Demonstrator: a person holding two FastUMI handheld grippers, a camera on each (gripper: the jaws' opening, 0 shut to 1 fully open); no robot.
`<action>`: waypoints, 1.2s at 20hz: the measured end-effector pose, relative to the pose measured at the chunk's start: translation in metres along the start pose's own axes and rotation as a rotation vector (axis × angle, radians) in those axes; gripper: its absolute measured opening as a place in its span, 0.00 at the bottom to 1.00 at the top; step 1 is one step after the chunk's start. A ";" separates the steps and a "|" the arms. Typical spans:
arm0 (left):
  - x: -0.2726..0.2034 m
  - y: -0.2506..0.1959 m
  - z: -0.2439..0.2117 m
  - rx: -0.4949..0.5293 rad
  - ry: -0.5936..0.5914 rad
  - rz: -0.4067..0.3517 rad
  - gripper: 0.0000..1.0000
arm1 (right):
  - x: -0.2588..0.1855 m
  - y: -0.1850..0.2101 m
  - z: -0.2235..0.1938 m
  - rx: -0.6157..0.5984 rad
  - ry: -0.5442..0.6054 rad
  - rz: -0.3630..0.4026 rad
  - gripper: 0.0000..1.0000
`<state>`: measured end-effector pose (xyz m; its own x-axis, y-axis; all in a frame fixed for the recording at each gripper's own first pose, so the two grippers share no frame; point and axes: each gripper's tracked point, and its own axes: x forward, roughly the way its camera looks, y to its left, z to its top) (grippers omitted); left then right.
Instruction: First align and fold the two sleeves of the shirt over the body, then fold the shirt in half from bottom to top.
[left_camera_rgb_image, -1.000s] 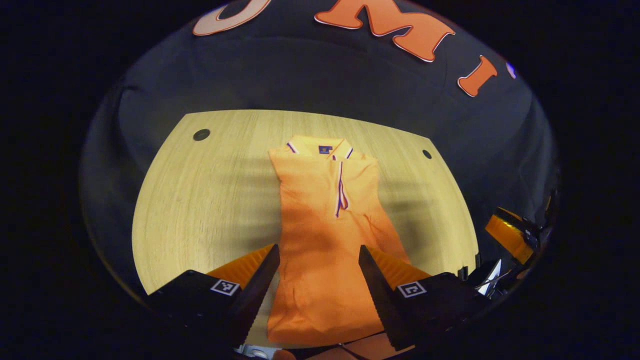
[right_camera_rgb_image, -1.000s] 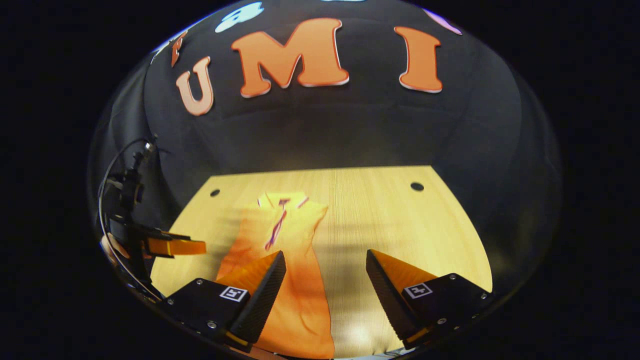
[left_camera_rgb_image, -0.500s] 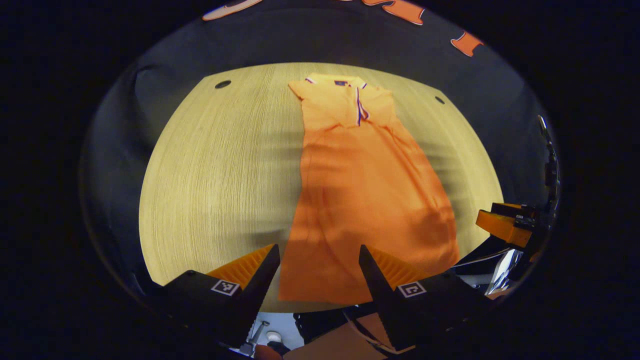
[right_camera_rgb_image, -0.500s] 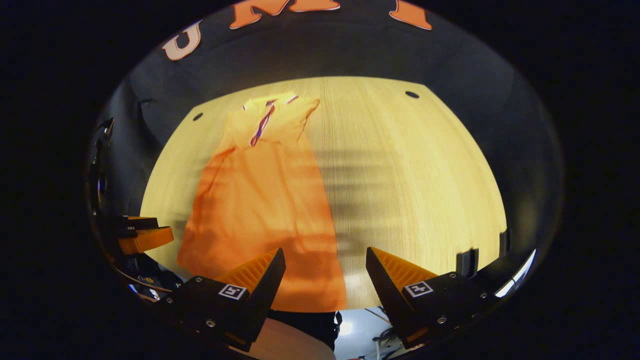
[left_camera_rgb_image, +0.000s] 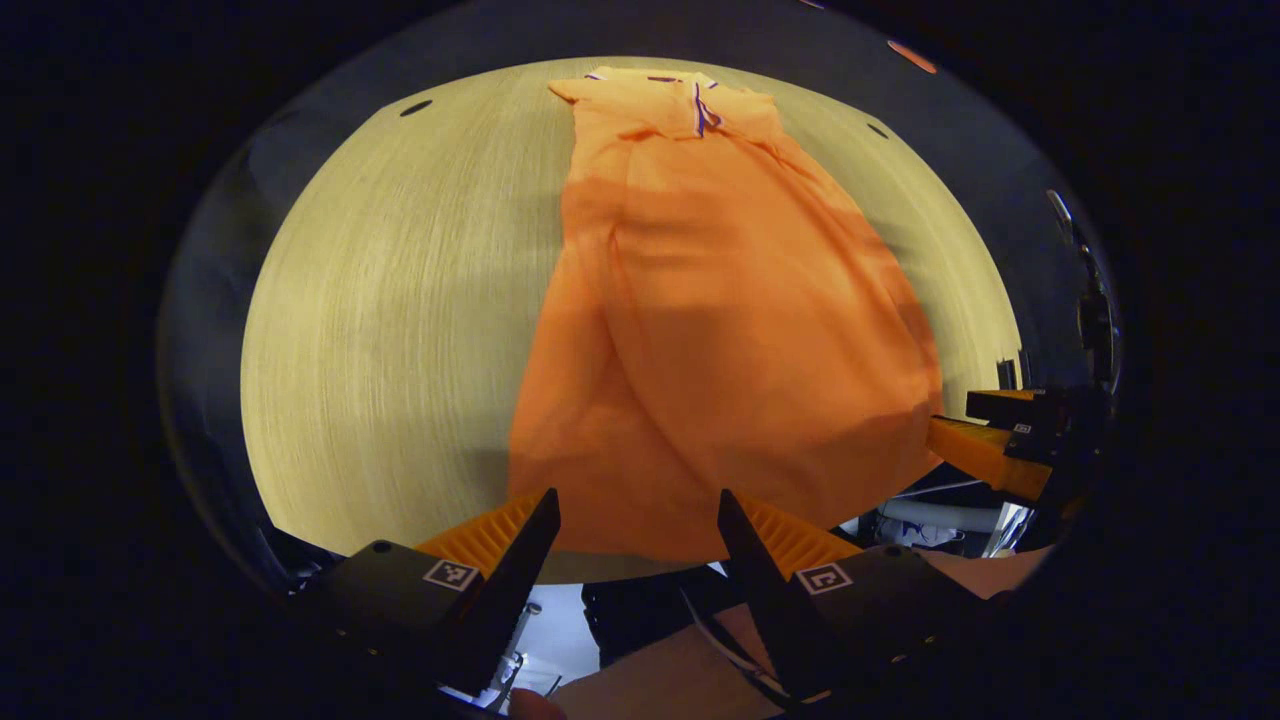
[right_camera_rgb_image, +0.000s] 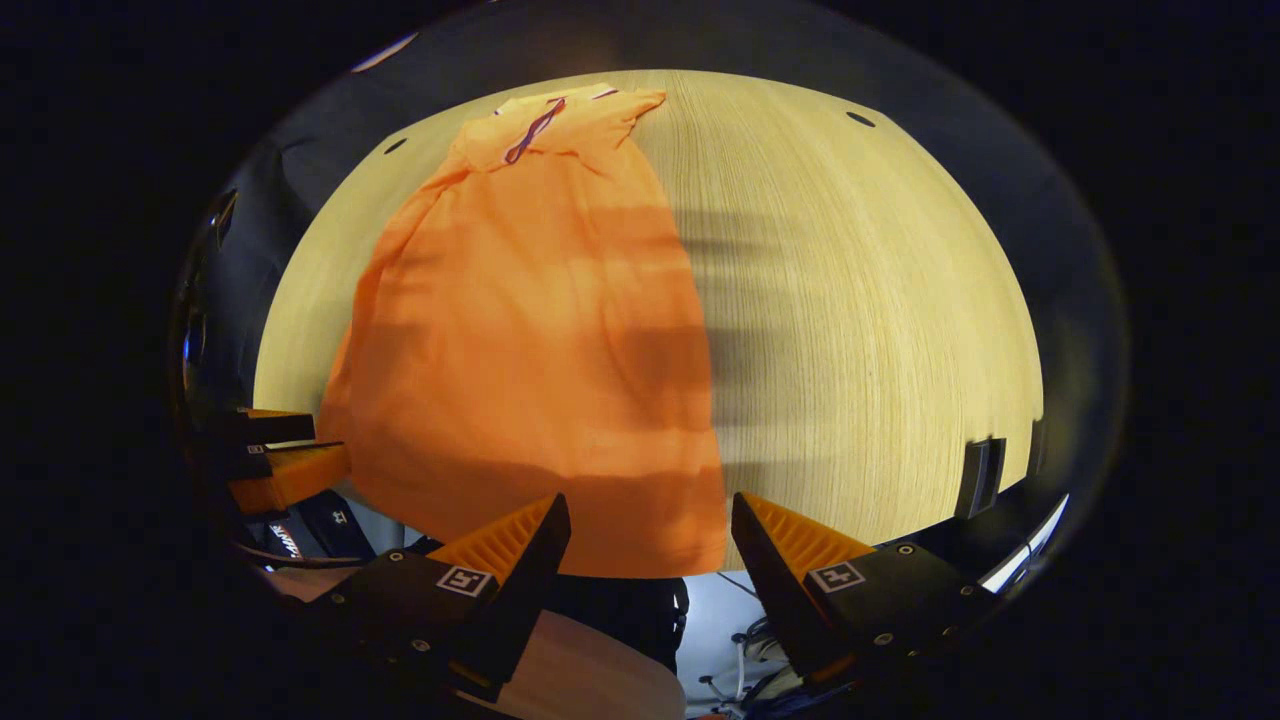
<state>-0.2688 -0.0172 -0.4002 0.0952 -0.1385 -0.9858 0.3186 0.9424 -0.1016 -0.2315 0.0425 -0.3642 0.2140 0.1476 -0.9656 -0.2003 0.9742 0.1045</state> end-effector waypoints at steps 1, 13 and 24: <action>0.004 0.002 -0.004 -0.001 0.011 0.014 0.98 | 0.002 0.000 -0.002 -0.004 0.010 -0.003 0.99; 0.026 0.010 -0.014 -0.075 0.102 0.124 0.98 | 0.026 0.007 -0.009 -0.015 0.070 -0.037 0.98; 0.036 -0.003 -0.015 -0.097 0.067 0.100 0.21 | 0.024 0.021 -0.015 -0.020 0.077 0.048 0.12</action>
<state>-0.2803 -0.0201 -0.4370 0.0575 -0.0246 -0.9980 0.2178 0.9759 -0.0115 -0.2448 0.0639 -0.3889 0.1301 0.1796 -0.9751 -0.2275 0.9626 0.1469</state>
